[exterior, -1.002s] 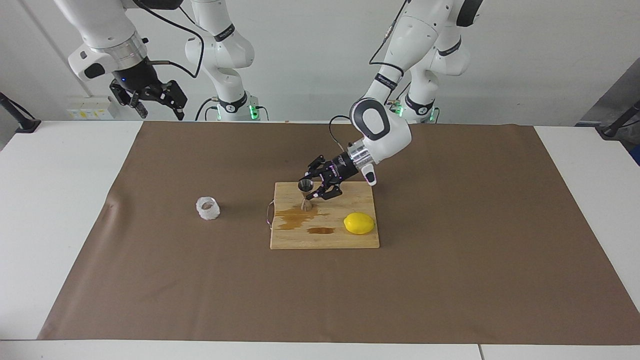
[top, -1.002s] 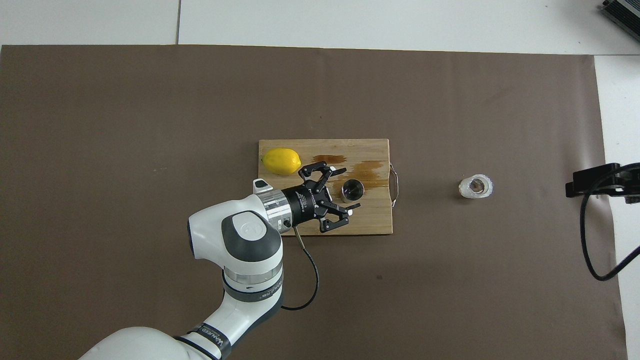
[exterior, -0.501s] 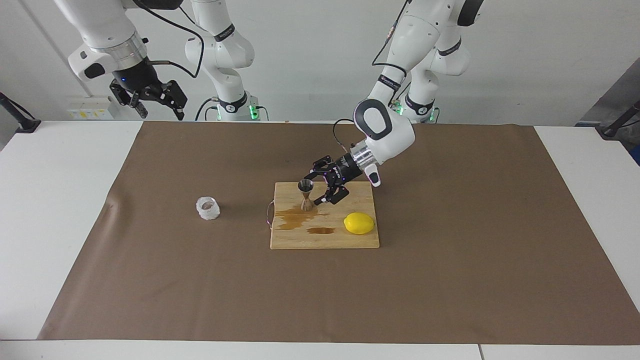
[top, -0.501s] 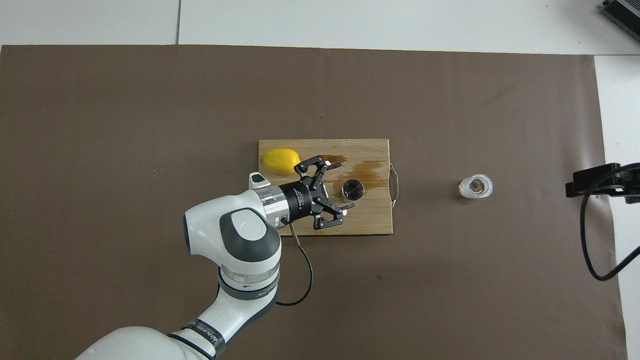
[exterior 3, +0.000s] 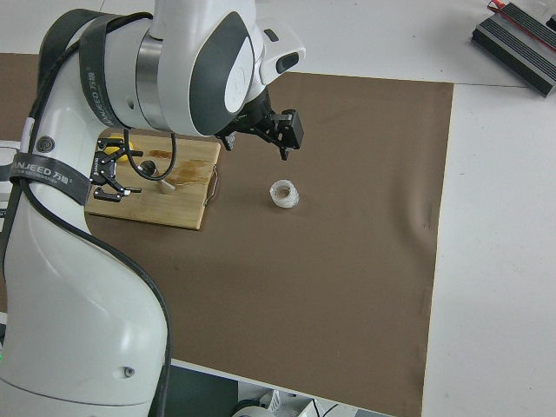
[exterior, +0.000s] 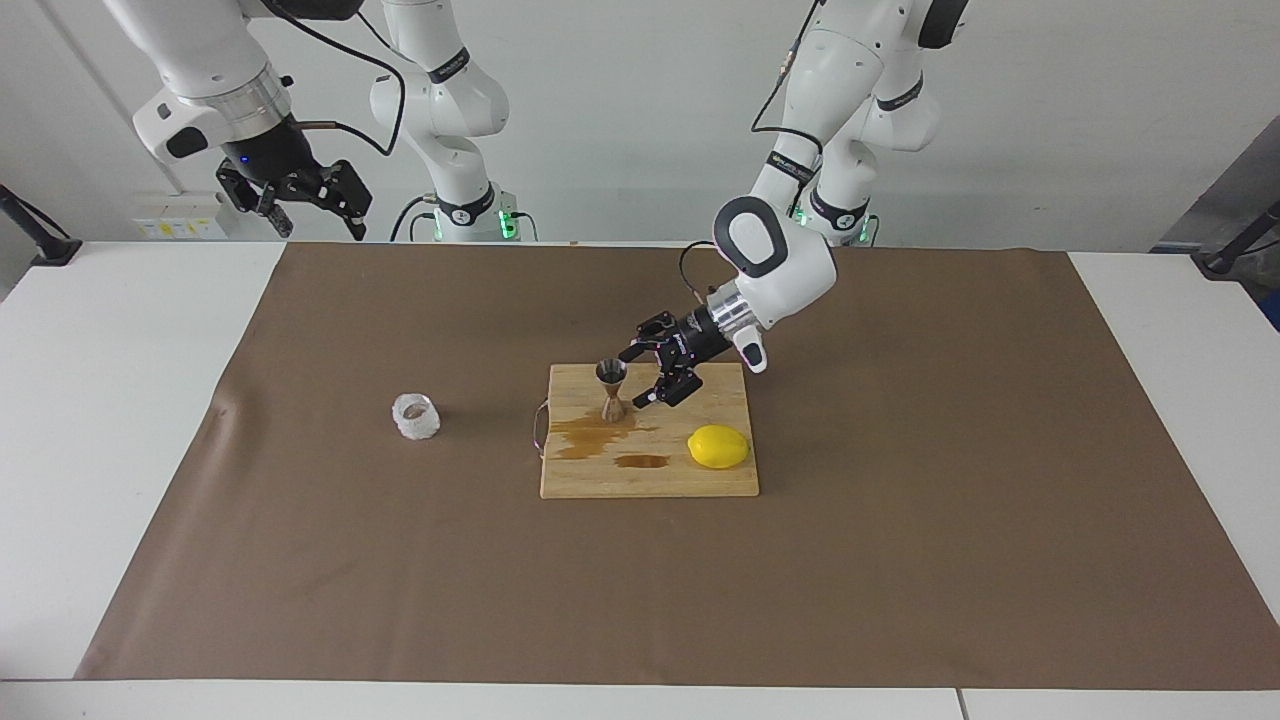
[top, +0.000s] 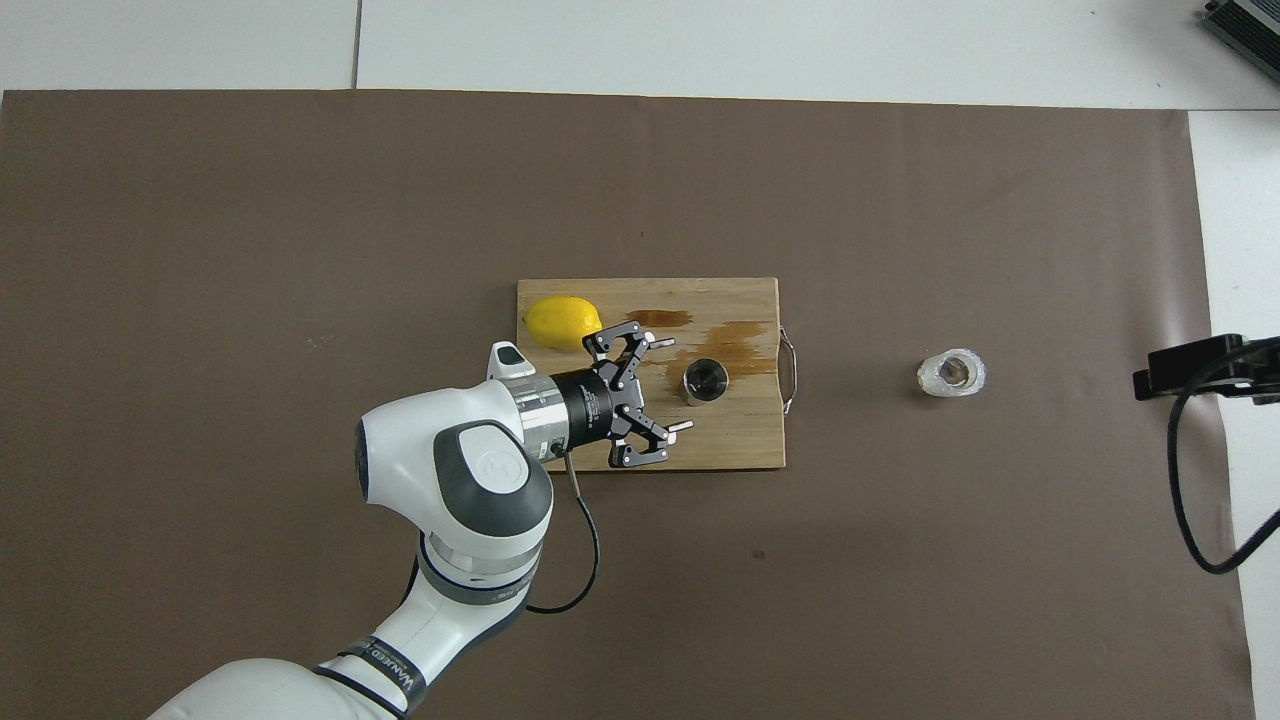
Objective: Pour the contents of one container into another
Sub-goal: 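Retract the left gripper while the right gripper moves toward the clear cup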
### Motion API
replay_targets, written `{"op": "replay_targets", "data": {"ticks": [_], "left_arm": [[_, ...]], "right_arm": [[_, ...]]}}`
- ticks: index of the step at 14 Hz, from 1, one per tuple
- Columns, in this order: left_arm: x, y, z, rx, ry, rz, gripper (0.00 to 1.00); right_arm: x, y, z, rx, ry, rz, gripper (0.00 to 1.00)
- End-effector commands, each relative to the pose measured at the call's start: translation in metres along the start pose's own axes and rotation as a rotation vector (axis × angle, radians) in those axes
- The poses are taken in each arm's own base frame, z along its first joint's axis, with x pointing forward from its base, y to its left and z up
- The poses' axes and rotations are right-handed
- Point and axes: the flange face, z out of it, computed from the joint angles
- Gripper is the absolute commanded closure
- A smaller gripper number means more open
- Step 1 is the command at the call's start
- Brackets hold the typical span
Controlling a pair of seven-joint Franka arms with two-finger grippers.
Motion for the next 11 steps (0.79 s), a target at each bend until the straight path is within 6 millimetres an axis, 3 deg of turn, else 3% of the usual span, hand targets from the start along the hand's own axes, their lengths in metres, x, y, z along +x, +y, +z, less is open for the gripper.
{"op": "replay_targets", "data": {"ticks": [1, 4, 8, 11], "left_arm": [[0.006, 0.004, -0.027, 0.052, -0.002, 0.033, 0.00], [0.010, 0.025, -0.046, 0.162, 0.057, 0.073, 0.00], [0.006, 0.059, -0.096, 0.240, 0.164, 0.193, 0.00], [0.006, 0.075, -0.127, 0.268, 0.304, 0.356, 0.00]], "right_arm": [[-0.010, 0.005, 0.009, 0.012, 0.030, -0.128, 0.00], [-0.008, 0.008, 0.010, 0.008, 0.048, -0.235, 0.00], [0.003, 0.011, 0.019, -0.020, 0.116, -0.497, 0.00], [0.009, 0.028, 0.029, -0.054, 0.152, -0.717, 0.00]]}}
